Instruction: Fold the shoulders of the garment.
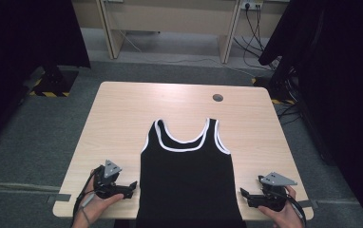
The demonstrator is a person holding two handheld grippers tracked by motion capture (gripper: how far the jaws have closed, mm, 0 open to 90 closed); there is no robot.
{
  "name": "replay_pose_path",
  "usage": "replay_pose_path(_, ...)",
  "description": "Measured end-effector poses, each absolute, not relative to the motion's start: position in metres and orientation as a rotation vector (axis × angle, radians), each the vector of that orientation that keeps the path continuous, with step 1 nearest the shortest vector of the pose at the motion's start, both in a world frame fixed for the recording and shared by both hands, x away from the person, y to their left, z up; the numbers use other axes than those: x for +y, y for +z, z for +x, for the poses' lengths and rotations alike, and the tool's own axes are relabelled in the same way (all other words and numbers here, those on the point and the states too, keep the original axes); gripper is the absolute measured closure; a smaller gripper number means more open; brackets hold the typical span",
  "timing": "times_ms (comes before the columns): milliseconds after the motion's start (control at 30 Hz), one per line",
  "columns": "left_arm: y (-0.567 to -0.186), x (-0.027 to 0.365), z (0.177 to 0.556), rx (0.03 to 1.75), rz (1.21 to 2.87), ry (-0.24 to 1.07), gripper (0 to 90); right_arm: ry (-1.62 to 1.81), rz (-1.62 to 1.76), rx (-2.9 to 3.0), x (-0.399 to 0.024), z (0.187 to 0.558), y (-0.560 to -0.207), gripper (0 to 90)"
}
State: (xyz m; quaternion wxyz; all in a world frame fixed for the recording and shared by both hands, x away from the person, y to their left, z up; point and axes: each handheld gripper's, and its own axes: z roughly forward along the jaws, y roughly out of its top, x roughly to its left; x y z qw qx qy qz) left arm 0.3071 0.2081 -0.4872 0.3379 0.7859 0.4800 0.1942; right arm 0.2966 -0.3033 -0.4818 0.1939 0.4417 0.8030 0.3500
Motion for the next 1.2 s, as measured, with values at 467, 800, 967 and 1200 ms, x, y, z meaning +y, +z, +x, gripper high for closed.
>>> replay_pose_path(467,-0.486,0.211,0.313,1.255,2.043,0.494,0.4,0.981,1.237,2.255,-0.303,0.297,-0.482,12.0)
replay_pose_path(800,-0.478,0.207,0.318,1.242,2.008,0.467,2.1,0.980,1.237,2.256,-0.303,0.297,-0.482,11.8)
replay_pose_path(967,-0.472,0.203,0.330,1.240,1.988,0.460,2.1,0.981,1.237,2.256,-0.303,0.297,-0.482,11.5)
replay_pose_path(1200,-0.464,0.192,0.353,1.225,1.985,0.463,2.9,0.981,1.235,2.258,-0.303,0.297,-0.482,11.5)
